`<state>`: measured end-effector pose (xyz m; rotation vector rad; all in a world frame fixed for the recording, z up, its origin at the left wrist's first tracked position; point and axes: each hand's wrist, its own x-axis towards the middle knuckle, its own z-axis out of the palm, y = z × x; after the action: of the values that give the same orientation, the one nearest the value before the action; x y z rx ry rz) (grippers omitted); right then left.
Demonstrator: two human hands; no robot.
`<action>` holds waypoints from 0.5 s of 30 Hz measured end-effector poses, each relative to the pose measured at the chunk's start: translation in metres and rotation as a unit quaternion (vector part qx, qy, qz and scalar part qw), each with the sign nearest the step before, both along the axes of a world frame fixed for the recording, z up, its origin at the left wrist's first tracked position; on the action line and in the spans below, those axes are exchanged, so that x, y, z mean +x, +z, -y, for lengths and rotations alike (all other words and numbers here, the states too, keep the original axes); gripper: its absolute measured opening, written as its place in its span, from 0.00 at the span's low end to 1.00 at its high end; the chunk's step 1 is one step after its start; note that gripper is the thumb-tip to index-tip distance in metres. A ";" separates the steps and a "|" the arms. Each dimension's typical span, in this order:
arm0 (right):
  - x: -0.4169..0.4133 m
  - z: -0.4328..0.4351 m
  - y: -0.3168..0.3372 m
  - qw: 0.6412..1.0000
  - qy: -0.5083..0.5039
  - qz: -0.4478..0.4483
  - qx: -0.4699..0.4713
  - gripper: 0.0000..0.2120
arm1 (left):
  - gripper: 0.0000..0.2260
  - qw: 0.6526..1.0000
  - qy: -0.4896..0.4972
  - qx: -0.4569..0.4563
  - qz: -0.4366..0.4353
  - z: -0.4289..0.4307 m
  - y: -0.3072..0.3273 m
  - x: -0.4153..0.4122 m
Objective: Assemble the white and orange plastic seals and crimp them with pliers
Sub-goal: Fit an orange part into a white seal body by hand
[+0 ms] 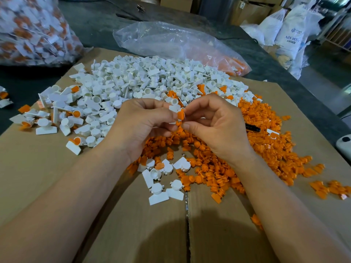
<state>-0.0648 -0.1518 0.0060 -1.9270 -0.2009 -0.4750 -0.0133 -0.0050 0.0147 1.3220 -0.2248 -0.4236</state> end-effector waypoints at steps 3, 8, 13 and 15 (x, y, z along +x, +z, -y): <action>0.000 0.001 0.000 1.000 0.000 -0.002 0.001 0.19 | 0.11 1.000 0.000 0.001 -0.004 0.000 0.000 0.000; 0.000 0.001 -0.001 1.000 0.000 0.001 -0.006 0.19 | 0.09 1.000 -0.002 0.010 0.008 0.000 0.000 0.000; -0.001 0.001 0.000 1.000 -0.004 0.021 -0.020 0.19 | 0.08 0.999 0.000 0.040 0.037 0.000 -0.001 0.000; 0.000 0.001 0.000 0.999 -0.004 0.028 -0.030 0.19 | 0.09 0.998 0.006 0.045 0.039 0.000 -0.001 0.000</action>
<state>-0.0652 -0.1526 0.0058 -1.9745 -0.2467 -0.5343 -0.0136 -0.0046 0.0138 1.4293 -0.2648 -0.3772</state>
